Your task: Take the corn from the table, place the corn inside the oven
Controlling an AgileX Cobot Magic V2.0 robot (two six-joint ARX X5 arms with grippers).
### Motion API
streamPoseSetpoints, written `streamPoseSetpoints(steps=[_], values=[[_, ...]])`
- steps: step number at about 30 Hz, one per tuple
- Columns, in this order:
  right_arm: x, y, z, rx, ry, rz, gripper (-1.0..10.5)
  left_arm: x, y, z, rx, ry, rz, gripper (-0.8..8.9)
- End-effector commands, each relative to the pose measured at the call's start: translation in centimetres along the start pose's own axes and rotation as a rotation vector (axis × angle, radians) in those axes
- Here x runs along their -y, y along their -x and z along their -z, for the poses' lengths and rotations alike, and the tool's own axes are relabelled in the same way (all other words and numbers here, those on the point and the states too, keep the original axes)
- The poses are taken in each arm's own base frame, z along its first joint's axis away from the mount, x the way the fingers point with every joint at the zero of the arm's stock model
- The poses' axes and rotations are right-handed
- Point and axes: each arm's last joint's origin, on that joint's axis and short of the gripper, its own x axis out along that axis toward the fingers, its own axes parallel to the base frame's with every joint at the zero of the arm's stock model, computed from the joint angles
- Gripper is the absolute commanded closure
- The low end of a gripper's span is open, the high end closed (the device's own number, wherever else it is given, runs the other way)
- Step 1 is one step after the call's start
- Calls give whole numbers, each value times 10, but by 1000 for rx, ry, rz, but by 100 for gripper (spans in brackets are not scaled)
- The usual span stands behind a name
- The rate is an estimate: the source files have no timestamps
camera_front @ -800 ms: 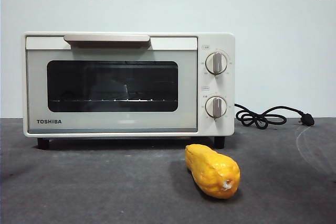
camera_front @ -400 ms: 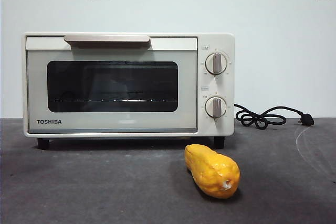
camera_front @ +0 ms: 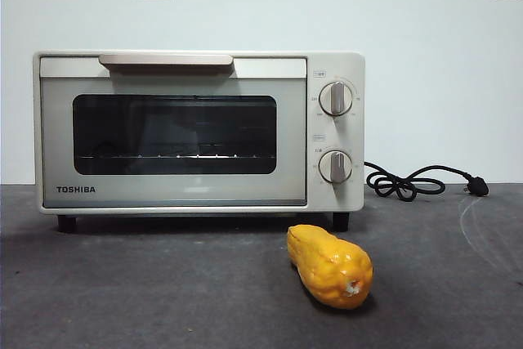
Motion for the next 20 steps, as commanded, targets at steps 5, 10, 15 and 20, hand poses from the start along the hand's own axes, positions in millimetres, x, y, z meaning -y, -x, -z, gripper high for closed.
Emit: streamPoseSetpoints(steps=[5,10,15,20], values=[[5,-32,-3,-243,-25,-35,929,9,-8,-22,-134,-101,33,819],[3,-63,3,-401,-28,68,695,10,-16,-27,-164,-109,31,819],[-2,-93,12,-507,19,197,398,11,-20,-26,-180,-116,21,819],[-7,-120,26,-587,83,280,348,12,-20,-26,-181,-117,23,819]])
